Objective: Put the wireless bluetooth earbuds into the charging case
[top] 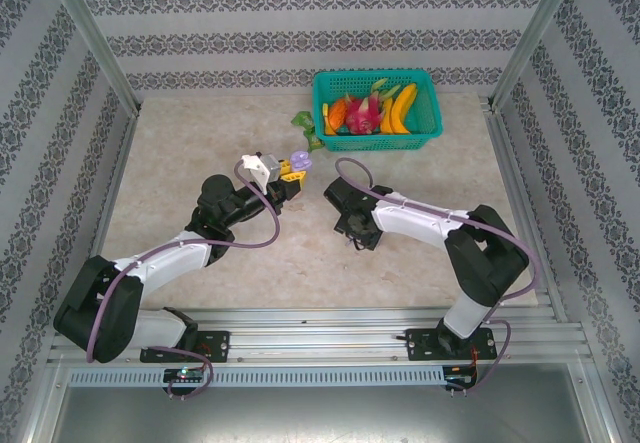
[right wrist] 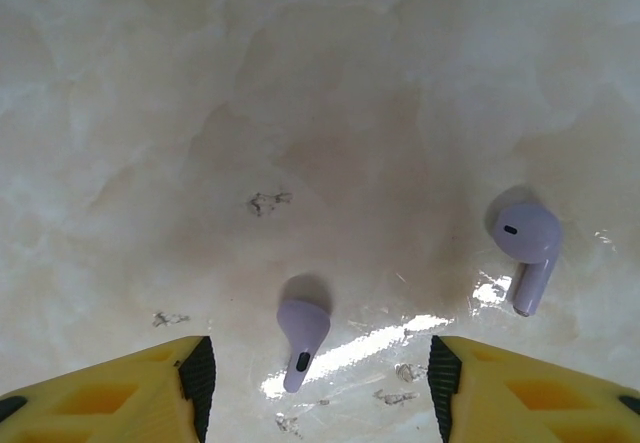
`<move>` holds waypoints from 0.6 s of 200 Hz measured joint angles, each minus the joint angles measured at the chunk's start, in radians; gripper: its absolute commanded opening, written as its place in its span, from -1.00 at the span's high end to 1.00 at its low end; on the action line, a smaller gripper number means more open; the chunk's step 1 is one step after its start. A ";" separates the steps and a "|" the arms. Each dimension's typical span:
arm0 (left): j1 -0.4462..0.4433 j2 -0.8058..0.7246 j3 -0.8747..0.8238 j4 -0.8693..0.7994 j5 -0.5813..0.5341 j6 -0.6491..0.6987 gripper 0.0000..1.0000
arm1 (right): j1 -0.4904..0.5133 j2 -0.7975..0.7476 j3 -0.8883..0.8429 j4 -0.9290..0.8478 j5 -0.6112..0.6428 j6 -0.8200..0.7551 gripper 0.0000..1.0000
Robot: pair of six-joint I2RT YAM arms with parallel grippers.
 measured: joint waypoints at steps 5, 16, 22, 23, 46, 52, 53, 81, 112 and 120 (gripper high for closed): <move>0.000 0.000 0.000 0.000 0.000 0.000 1.00 | 0.002 0.006 0.000 0.000 -0.001 0.004 -0.16; 0.000 0.000 0.000 0.000 0.000 0.000 1.00 | 0.006 0.019 0.001 0.000 -0.003 0.013 -0.14; 0.000 0.000 0.000 0.000 0.000 0.000 1.00 | 0.009 0.026 0.003 0.000 -0.005 0.018 -0.12; 0.000 0.000 0.000 0.000 0.000 0.000 1.00 | 0.009 0.027 0.003 0.000 -0.006 0.019 -0.12; 0.000 0.000 0.000 0.000 0.000 0.000 1.00 | 0.015 0.051 0.016 0.000 -0.013 0.029 -0.07; 0.000 0.000 0.000 0.000 0.000 0.000 1.00 | 0.015 0.056 0.021 0.000 -0.015 0.030 -0.06; 0.000 0.000 0.000 0.000 0.000 0.000 1.00 | 0.015 0.057 0.022 0.000 -0.016 0.029 -0.05; 0.000 0.000 0.000 0.000 0.000 0.000 1.00 | 0.015 0.083 0.046 0.000 -0.019 0.033 -0.01; 0.000 0.000 0.000 0.000 0.000 0.000 1.00 | 0.015 0.106 0.056 0.000 -0.018 0.033 0.04; 0.000 0.000 0.000 0.000 0.000 0.000 1.00 | 0.015 0.110 0.057 0.000 -0.018 0.033 0.06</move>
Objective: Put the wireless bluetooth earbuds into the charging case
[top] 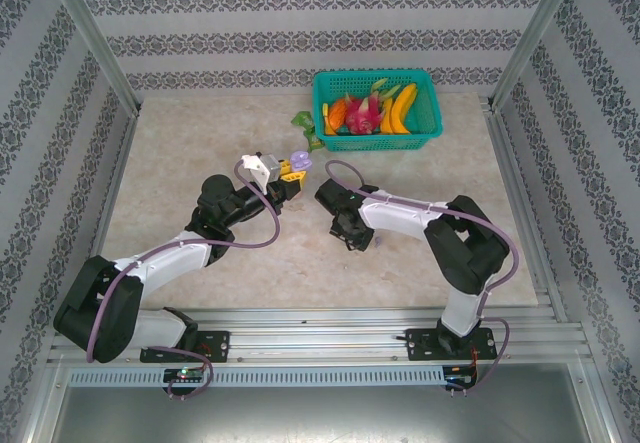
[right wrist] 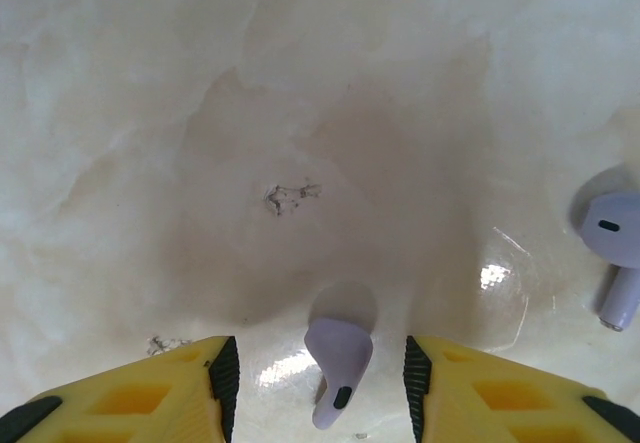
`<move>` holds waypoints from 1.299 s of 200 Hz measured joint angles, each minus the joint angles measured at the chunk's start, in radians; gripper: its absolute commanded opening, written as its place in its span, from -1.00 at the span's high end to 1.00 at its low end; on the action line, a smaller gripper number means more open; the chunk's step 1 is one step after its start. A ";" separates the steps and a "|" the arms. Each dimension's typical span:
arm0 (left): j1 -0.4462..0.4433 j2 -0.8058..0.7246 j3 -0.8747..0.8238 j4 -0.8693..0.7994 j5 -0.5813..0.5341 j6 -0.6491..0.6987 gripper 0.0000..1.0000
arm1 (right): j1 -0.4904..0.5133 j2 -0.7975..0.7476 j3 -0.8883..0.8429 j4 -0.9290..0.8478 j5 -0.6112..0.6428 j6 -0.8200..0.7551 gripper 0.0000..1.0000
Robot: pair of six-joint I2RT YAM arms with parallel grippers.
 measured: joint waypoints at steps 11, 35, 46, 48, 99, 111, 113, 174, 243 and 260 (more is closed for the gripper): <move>0.000 0.000 0.000 0.000 0.000 0.000 1.00 | 0.000 0.004 0.000 -0.001 0.000 0.000 0.07; 0.000 0.000 0.000 0.000 0.000 0.000 1.00 | 0.000 0.010 0.000 -0.001 0.000 -0.002 0.16; 0.000 0.000 0.000 0.000 0.000 0.000 1.00 | 0.000 0.015 0.002 -0.003 0.000 -0.004 0.21; 0.000 0.000 0.000 0.000 0.000 0.000 1.00 | 0.000 0.016 0.002 -0.003 0.000 -0.005 0.22; 0.000 0.000 0.000 0.000 0.000 0.000 1.00 | -0.001 0.029 0.006 -0.019 0.000 -0.043 0.43; 0.000 0.000 0.000 0.000 0.000 0.000 1.00 | -0.002 0.029 0.006 -0.024 0.000 -0.069 0.49; 0.000 0.000 0.000 0.000 0.000 0.000 1.00 | -0.002 0.029 0.007 -0.025 0.000 -0.077 0.49; 0.000 0.000 0.000 0.000 -0.002 -0.004 1.00 | -0.016 0.079 0.082 -0.044 -0.041 -0.344 0.58; 0.002 0.000 0.000 0.021 -0.046 -0.005 1.00 | -0.015 0.119 0.144 -0.076 -0.061 -0.584 0.33; 0.002 0.000 0.002 0.026 -0.053 -0.005 1.00 | -0.015 0.122 0.154 -0.084 -0.061 -0.599 0.15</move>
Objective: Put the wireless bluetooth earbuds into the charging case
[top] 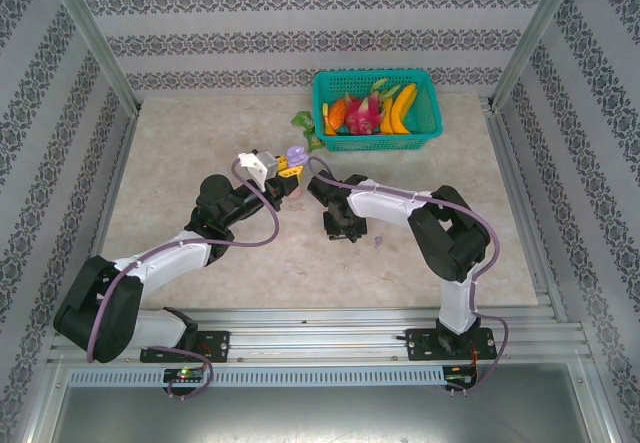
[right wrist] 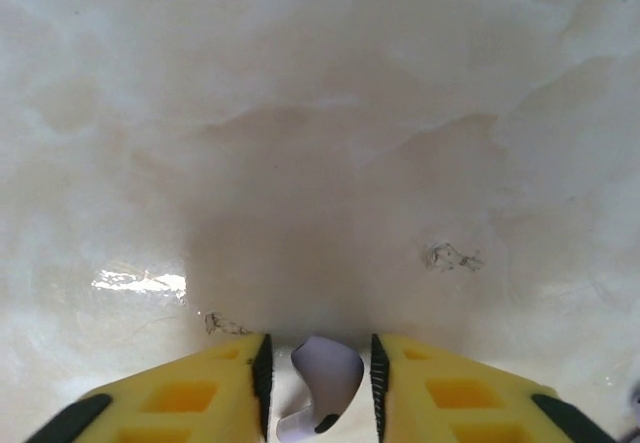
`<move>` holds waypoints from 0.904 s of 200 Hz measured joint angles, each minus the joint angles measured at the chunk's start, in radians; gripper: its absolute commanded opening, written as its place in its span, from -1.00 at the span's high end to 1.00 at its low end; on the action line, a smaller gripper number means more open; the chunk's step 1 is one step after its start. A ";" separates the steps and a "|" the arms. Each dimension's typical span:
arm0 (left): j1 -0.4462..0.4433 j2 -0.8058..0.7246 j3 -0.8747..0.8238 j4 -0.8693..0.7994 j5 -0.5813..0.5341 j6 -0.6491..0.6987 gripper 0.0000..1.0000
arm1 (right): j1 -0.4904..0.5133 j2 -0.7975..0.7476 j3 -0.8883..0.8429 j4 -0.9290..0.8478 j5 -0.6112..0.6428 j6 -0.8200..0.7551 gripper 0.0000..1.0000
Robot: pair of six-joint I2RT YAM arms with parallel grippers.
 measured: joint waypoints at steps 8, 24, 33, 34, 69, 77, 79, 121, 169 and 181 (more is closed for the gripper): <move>0.000 0.000 0.001 0.001 -0.001 0.000 1.00 | 0.000 0.000 0.002 -0.002 -0.001 0.005 0.11; 0.000 0.000 0.002 0.000 0.000 -0.002 1.00 | 0.001 -0.001 0.002 -0.001 -0.007 0.030 0.06; 0.000 0.000 0.002 0.001 0.000 -0.003 1.00 | 0.002 -0.003 0.002 -0.001 -0.011 0.050 0.04; 0.000 0.000 0.002 0.001 0.000 -0.003 1.00 | 0.002 -0.003 0.002 -0.001 -0.011 0.051 0.04; 0.000 0.000 0.002 0.000 0.008 -0.007 1.00 | 0.002 -0.011 0.003 -0.001 -0.017 0.191 0.03; 0.000 0.000 0.002 0.000 0.011 -0.007 1.00 | 0.003 -0.013 0.003 0.000 -0.017 0.225 0.03; 0.000 0.000 0.002 0.000 0.012 -0.007 1.00 | 0.003 -0.013 0.003 0.000 -0.017 0.232 0.03; -0.001 0.000 0.002 0.000 0.028 -0.007 1.00 | 0.008 -0.014 0.003 0.000 -0.010 0.343 0.07; -0.002 0.002 0.002 0.000 0.035 -0.007 1.00 | 0.008 -0.013 0.003 -0.001 0.002 0.388 0.13; -0.002 0.003 0.002 0.000 0.035 -0.007 1.00 | 0.008 -0.013 0.003 -0.001 0.002 0.391 0.15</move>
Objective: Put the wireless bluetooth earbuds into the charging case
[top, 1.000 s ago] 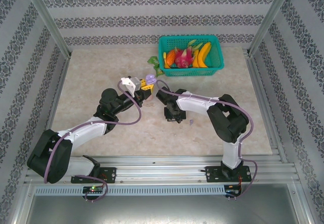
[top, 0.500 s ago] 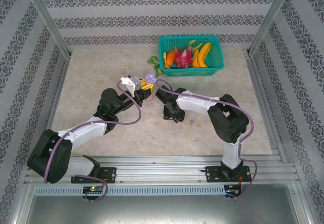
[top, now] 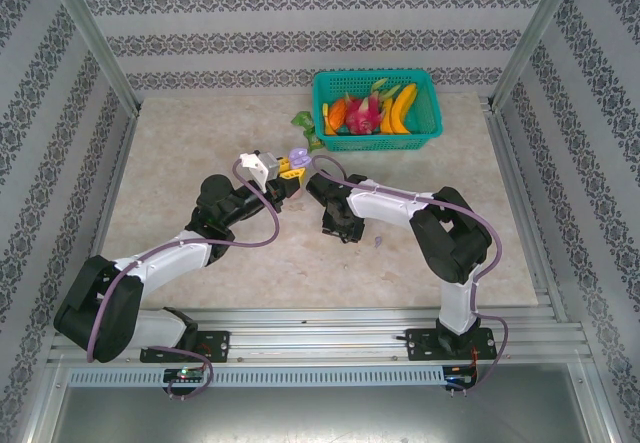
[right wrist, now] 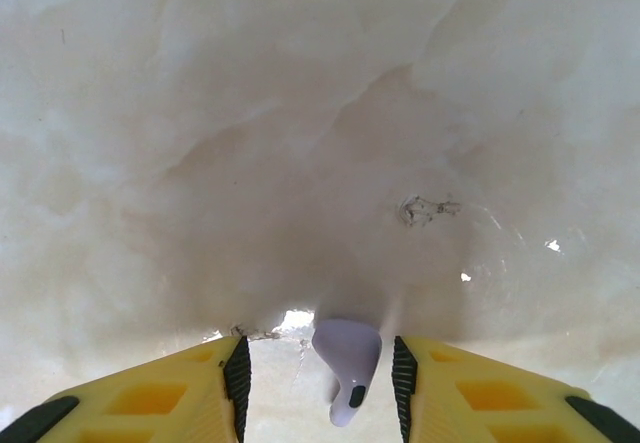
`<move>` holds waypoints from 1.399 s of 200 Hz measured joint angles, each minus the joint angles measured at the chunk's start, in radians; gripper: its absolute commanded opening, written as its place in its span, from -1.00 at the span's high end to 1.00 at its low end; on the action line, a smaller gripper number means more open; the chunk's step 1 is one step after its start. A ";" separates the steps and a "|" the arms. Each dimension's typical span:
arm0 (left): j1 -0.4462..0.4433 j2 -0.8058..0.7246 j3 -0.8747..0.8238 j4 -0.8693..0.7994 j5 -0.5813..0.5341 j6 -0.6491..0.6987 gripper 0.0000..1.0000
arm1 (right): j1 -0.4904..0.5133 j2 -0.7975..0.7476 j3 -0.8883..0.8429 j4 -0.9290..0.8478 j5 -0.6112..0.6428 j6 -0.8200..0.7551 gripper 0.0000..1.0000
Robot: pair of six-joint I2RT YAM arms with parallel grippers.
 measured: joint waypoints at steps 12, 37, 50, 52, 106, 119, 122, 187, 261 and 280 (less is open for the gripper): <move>0.000 0.000 0.000 0.000 0.002 0.000 1.00 | 0.000 0.001 0.000 0.000 0.000 0.002 0.18; 0.000 0.000 0.000 0.000 0.004 0.000 1.00 | 0.000 0.004 0.000 0.001 0.000 0.003 0.22; 0.000 0.000 0.000 0.000 0.004 0.000 1.00 | 0.000 0.006 0.000 0.002 0.000 0.003 0.24; 0.000 0.000 0.000 0.000 0.004 0.000 1.00 | 0.000 0.006 0.000 0.002 0.000 0.003 0.24; 0.000 0.000 0.000 0.000 0.007 0.000 1.00 | -0.006 0.008 -0.001 0.003 0.006 -0.017 0.31; 0.000 0.000 0.000 0.000 0.007 0.000 1.00 | -0.009 0.008 -0.001 0.003 0.011 -0.025 0.31; 0.000 0.000 0.000 0.000 0.008 0.000 1.00 | -0.010 0.008 -0.001 0.003 0.012 -0.026 0.31; 0.000 0.000 0.000 0.000 0.007 0.000 1.00 | -0.014 0.023 -0.001 0.005 0.026 -0.093 0.32; 0.000 0.000 0.000 0.000 0.005 0.000 1.00 | -0.006 0.025 -0.001 0.008 0.034 -0.126 0.32; 0.000 0.000 0.000 0.000 0.003 0.000 1.00 | -0.006 0.026 -0.001 0.008 0.034 -0.126 0.32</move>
